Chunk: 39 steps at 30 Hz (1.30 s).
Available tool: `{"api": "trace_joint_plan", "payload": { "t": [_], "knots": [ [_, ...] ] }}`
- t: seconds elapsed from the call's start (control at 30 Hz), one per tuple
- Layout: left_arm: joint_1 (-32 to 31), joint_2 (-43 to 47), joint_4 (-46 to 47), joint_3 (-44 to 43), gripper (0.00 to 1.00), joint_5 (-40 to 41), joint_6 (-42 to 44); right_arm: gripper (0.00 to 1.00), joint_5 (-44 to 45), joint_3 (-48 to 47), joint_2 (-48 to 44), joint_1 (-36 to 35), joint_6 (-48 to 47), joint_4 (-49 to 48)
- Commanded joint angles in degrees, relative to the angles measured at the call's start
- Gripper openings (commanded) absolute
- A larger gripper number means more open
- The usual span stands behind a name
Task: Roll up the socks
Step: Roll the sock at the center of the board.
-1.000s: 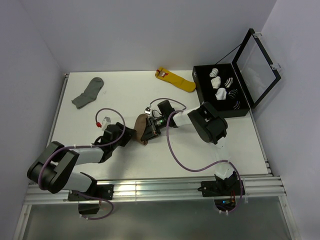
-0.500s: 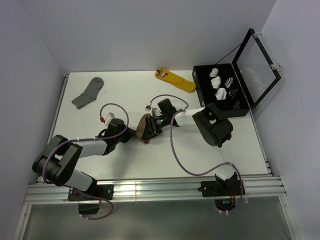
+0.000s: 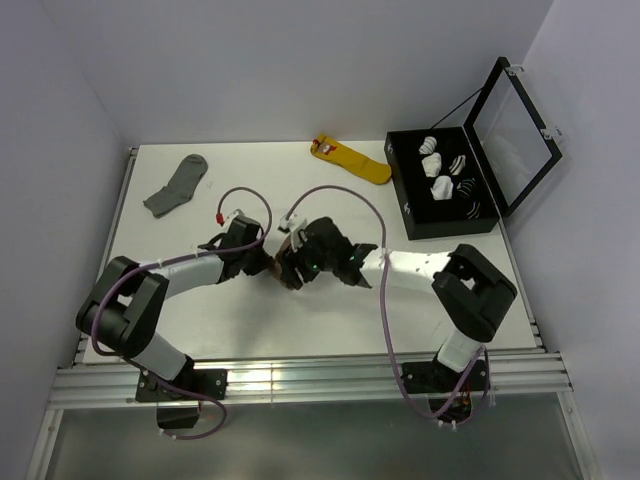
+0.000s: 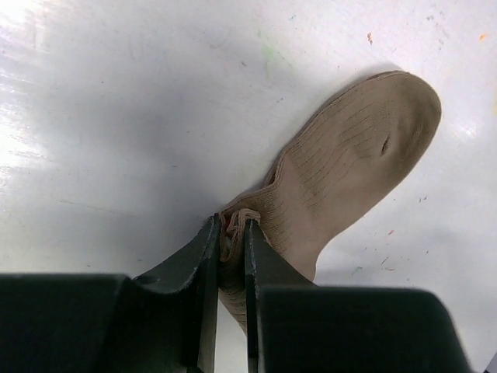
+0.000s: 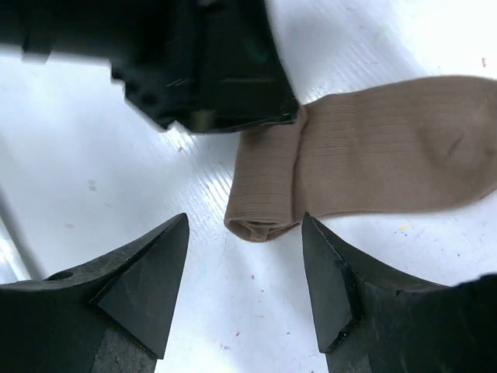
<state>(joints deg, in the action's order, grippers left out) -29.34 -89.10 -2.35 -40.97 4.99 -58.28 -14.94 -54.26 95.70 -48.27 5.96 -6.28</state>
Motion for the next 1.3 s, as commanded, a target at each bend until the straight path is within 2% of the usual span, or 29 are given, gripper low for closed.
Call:
{"api": "trace_joint_plan", "payload": {
  "t": [0.0, 0.07, 0.3, 0.77, 0.83, 0.93, 0.97, 1.03, 1.07, 1.1, 1.17, 1.27],
  "knots": [
    [-0.19, -2.66, -9.16, -1.21, 0.0, -0.68, 4.84, 0.68, 14.84, 2.75, -2.01, -5.33, -8.67, -5.22],
    [-0.19, -3.53, -9.95, -1.83, 0.0, -1.39, 5.37, 0.68, 20.46, 3.11, -1.75, -8.41, -10.78, -6.81],
    [-0.1, -4.41, -11.45, -3.85, 0.0, -2.18, 7.22, 0.68, 31.45, 1.53, 2.11, -15.17, -16.32, -8.83],
    [-0.1, -5.29, -11.27, -4.29, 0.0, -4.29, 8.45, 0.63, 39.19, -1.72, 11.87, -18.44, -21.69, -9.45],
    [-0.1, -5.38, -11.27, -4.47, 0.0, -4.47, 8.71, 0.59, 39.55, -1.82, 12.75, -18.44, -21.78, -9.36],
    [-0.1, -5.56, -11.45, -4.82, 0.0, -4.47, 9.15, 0.42, 39.55, -1.73, 13.63, -18.44, -21.52, -9.1],
    [-0.1, -5.38, -11.36, -4.91, 0.0, -4.47, 9.24, 0.31, 39.55, -1.73, 13.72, -18.44, -21.34, -8.92],
    [-0.1, -5.03, -11.1, -4.73, 0.0, -4.47, 9.06, 0.19, 39.29, -1.55, 13.9, -18.44, -21.08, -8.75],
    [-0.1, -4.77, -10.92, -4.73, 0.0, -4.47, 8.8, 0.06, 38.68, -1.46, 13.99, -18.44, -20.73, -8.48],
    [-0.1, -4.16, -10.57, -4.56, 0.0, -4.47, 8.63, 0.01, 38.06, -1.38, 13.64, -18.26, -20.46, -8.22],
    [-0.1, -3.37, -10.22, -4.29, 0.02, -4.29, 8.19, 0.0, 35.87, -1.46, 12.93, -17.91, -19.14, -6.73],
    [-0.1, -1.43, -9.87, -3.5, 0.11, -2.54, 7.57, 0.0, 29.11, -2.16, 11.27, -16.33, -16.6, -3.57]
  ]
}}
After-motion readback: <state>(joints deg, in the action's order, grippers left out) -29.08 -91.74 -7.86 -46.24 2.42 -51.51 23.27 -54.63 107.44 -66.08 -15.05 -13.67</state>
